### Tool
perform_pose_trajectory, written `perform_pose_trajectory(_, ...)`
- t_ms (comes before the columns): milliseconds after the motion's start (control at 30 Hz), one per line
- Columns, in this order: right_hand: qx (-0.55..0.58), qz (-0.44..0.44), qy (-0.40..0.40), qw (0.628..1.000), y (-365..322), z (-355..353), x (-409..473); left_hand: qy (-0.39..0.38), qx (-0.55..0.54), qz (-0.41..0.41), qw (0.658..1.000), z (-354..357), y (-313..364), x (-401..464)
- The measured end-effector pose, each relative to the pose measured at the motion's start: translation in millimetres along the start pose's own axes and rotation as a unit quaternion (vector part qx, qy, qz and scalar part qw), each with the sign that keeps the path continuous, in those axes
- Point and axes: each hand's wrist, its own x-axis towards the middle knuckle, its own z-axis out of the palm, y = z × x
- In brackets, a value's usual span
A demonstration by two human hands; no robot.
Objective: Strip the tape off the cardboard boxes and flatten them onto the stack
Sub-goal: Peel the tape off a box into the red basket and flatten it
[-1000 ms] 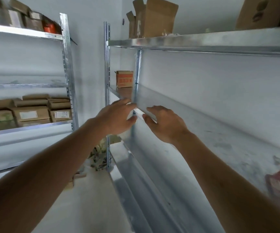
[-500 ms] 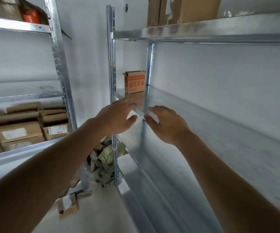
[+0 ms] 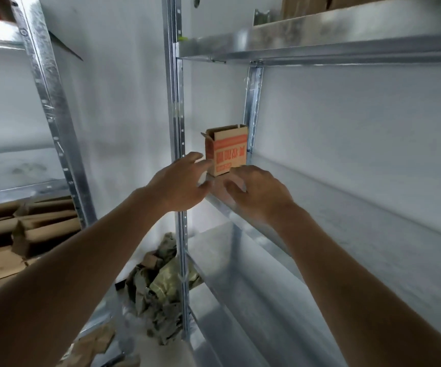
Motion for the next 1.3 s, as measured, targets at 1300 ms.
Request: perform_pose_trajectory(1300, -0.181, 0.129, 0.112, 0.969, 17.8, 107.2, 264.7, 0.020, -0.223, 0.263, 0.938, 127.2, -194.8, 294.5)
